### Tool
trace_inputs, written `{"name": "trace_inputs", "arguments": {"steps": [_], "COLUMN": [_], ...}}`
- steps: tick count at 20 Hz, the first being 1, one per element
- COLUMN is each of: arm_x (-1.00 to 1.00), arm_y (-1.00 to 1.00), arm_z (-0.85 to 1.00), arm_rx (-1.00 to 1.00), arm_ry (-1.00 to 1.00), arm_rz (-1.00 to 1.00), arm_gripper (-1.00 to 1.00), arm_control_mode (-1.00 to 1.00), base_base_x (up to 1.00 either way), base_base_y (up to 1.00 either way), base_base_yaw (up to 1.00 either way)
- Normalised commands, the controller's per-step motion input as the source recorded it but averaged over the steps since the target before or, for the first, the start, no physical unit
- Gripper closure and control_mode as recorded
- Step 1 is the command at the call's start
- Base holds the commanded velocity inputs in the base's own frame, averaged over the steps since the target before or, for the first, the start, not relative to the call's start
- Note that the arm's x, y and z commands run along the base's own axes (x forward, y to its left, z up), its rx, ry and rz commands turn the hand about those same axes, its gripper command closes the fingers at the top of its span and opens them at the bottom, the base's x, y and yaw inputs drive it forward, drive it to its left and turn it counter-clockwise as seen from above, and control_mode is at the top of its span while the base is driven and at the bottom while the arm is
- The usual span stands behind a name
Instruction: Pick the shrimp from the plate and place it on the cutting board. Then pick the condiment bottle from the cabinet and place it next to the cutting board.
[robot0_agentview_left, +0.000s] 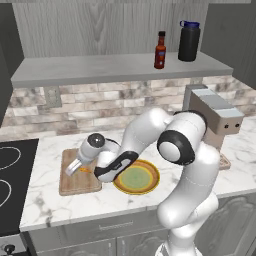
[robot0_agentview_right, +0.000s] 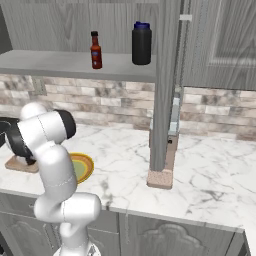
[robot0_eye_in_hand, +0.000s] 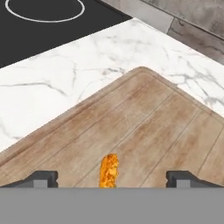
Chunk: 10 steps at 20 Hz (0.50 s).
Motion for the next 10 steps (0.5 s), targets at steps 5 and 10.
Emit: {"name": "trace_inputs", "arguments": {"steps": [5,10], "arm_x": [-0.07,-0.04], "arm_y": [0.00,-0.01], "arm_z": [0.46,0.48], "arm_rx": [0.04,0.05], "arm_ry": [-0.05,-0.06], "arm_rz": [-0.05,-0.06], "arm_gripper": [-1.00,-1.00], "arm_control_mode": [-1.00,-1.00], "base_base_x": [0.00,0.00], "base_base_y": [0.00,0.00], "base_base_yaw": [0.00,0.00]}}
